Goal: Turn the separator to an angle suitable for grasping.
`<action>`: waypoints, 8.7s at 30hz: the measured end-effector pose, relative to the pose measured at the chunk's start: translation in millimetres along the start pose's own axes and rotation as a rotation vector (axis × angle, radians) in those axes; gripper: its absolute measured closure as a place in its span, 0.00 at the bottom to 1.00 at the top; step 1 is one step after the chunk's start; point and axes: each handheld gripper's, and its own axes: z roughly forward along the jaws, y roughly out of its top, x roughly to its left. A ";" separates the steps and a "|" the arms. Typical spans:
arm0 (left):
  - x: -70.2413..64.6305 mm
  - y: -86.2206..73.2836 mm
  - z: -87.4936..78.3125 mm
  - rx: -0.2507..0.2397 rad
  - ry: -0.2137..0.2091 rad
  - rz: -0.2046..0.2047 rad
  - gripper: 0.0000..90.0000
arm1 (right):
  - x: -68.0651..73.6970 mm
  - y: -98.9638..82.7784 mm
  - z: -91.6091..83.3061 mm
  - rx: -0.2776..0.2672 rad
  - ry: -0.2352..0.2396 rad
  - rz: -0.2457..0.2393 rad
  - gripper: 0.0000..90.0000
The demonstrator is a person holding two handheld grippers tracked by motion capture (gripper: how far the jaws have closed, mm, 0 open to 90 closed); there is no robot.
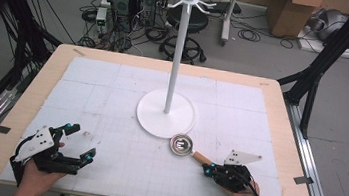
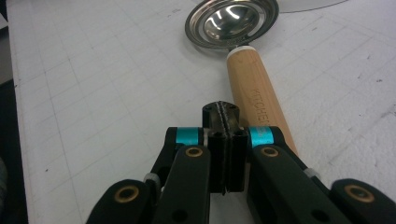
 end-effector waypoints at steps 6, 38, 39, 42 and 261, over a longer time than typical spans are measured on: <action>0.5 0.0 -1.1 0.000 0.001 0.002 0.02 | -0.5 -0.3 -1.4 0.007 -0.030 0.004 1.00; -1.1 -1.1 0.0 0.008 -0.001 0.002 0.02 | -28.1 0.1 -7.2 0.030 -0.198 0.053 1.00; -1.3 -1.1 0.1 0.006 0.000 0.000 0.02 | -28.9 0.6 -6.8 0.030 -0.200 0.054 1.00; -1.2 -1.0 -0.6 0.007 -0.001 0.001 0.02 | -31.9 2.0 -5.5 0.029 -0.212 0.051 1.00; -0.3 -2.4 -10.4 0.010 0.008 -0.001 0.02 | -36.8 85.8 69.5 0.139 -0.172 -0.033 1.00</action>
